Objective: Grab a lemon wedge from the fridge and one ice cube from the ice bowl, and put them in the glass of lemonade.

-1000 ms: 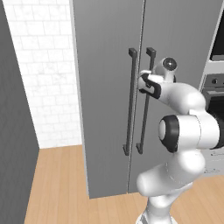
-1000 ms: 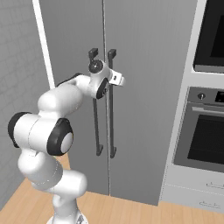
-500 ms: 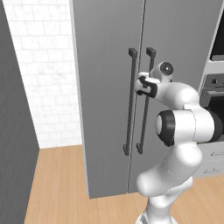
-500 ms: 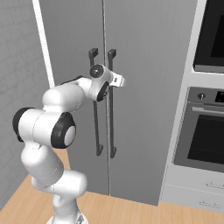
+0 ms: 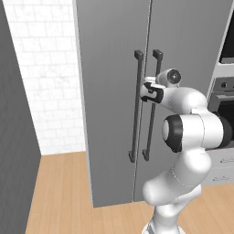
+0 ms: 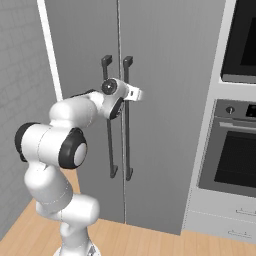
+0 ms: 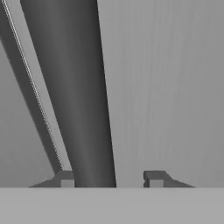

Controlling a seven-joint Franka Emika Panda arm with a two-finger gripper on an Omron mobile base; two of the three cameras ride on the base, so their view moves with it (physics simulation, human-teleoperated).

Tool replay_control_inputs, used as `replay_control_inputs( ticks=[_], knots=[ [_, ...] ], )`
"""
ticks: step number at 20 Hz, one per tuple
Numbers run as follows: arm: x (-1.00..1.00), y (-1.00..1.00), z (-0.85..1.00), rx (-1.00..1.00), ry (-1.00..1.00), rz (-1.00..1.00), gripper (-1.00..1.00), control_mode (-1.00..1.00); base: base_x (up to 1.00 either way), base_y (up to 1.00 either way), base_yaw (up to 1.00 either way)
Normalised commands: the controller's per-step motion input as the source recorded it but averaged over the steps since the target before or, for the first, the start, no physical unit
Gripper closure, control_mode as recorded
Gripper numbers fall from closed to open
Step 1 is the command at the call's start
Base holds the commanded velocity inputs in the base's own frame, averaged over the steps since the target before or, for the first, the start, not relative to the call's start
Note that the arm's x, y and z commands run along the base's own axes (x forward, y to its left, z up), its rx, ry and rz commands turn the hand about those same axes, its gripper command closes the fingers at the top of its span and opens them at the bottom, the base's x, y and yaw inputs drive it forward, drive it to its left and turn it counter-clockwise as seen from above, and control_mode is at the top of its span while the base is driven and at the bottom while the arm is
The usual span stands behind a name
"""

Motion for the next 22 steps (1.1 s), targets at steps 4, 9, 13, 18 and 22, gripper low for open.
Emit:
replay_control_inputs(
  ticks=[4, 9, 13, 18, 22],
  knots=[
    [0.02, 0.00, 0.00, 0.00, 0.19, 0.00, 1.00, -1.00, 0.00, 0.00, 0.00],
    [-0.06, 0.00, 0.01, 0.00, 0.22, 0.05, 1.00, -1.00, 0.00, 0.00, 0.00],
    [-0.74, -0.19, 0.00, 0.00, 0.20, 0.00, 1.00, -1.00, 0.00, 0.00, 0.00],
    [-1.00, -0.78, 0.00, 0.00, 0.13, 0.00, 1.00, -1.00, 0.00, 0.00, 0.00],
    [-1.00, -1.00, -0.03, 0.01, 0.07, -0.04, 1.00, -1.00, 0.00, 0.00, 0.00]
  ],
)
